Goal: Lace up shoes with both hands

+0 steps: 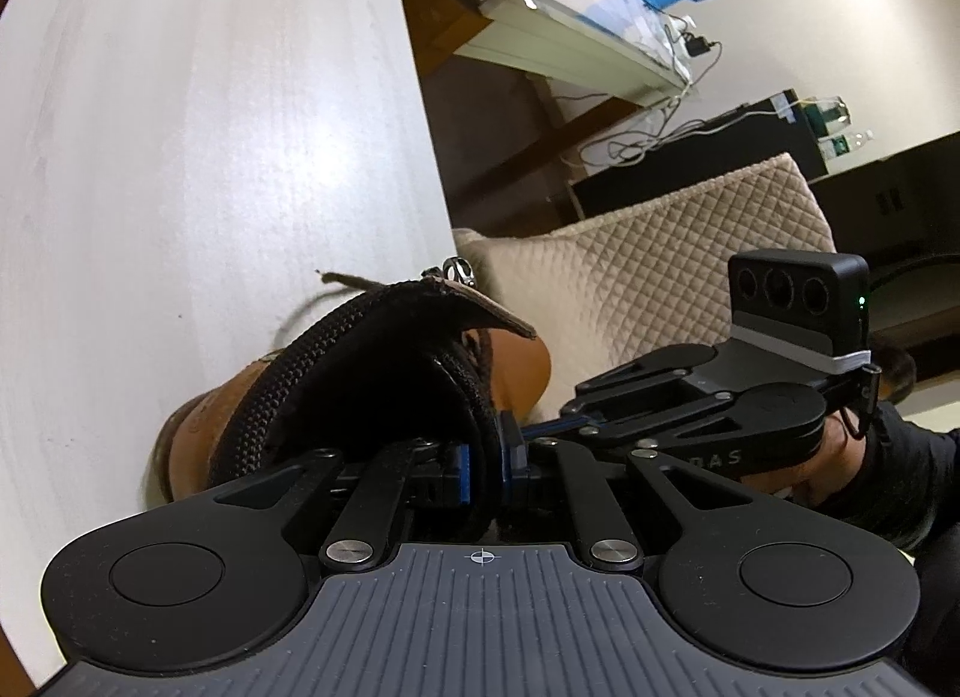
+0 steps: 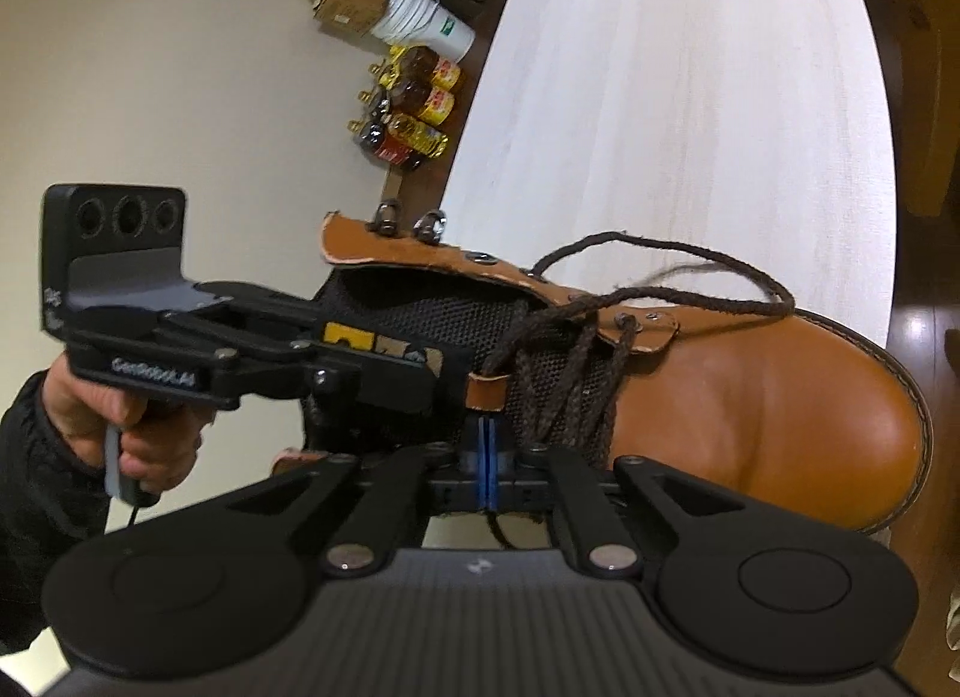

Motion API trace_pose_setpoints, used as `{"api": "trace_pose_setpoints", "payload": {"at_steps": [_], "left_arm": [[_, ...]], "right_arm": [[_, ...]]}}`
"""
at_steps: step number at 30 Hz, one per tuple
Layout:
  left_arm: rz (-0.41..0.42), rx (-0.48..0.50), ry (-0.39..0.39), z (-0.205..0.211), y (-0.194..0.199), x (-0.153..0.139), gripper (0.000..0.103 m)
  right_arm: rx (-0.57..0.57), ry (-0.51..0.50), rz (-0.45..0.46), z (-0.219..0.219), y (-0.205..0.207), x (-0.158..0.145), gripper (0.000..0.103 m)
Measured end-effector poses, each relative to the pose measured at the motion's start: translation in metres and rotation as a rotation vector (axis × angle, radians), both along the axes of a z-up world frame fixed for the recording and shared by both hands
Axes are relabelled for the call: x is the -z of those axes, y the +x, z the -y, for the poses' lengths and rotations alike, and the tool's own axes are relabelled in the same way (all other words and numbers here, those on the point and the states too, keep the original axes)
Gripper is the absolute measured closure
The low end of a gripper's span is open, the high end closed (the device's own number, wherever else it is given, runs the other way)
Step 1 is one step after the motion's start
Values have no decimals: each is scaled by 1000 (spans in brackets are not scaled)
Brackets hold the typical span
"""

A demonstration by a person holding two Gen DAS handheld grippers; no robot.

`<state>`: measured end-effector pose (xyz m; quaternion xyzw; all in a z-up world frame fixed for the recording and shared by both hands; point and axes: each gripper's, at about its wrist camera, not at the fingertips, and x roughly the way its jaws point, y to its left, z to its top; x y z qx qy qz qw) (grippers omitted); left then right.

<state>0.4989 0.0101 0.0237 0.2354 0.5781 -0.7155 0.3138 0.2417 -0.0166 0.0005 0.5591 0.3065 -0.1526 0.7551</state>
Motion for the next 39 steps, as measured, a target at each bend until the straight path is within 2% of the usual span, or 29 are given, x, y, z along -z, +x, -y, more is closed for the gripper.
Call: {"api": "trace_pose_setpoints", "payload": {"at_steps": [8, 11, 15, 17, 22, 27, 29, 30, 32, 35, 39], "left_arm": [[3, 20, 10, 0, -1, 2, 93], [-2, 17, 21, 2, -1, 4, 93], [-114, -85, 98, 2, 9, 13, 94], [-143, -105, 118, 1, 10, 16, 94], [-145, -102, 126, 1, 12, 17, 94], [-140, -92, 121, 0, 12, 17, 94], [-143, -95, 121, 1, 12, 17, 94], [-142, -97, 118, 1, 12, 17, 94], [-143, -95, 117, 1, 13, 16, 94], [-149, -95, 116, 0, 13, 17, 94], [-144, -97, 116, 2, 10, 17, 94]], "right_arm": [[-45, 33, 13, 0, -12, -11, 102], [-23, 31, -18, 1, -11, -6, 95], [-25, -4, -21, -3, -9, -9, 92], [-23, -19, -10, -4, -10, -11, 88], [10, -18, 9, -5, -12, -14, 88], [59, 30, 27, -3, -17, -6, 88], [64, 42, 39, -1, -18, -2, 92], [66, 46, 43, 1, -18, 1, 98], [67, 57, 54, 3, -19, 6, 101], [37, 74, 66, 4, -21, 6, 101], [-74, 96, 70, -3, -20, -10, 101]]}}
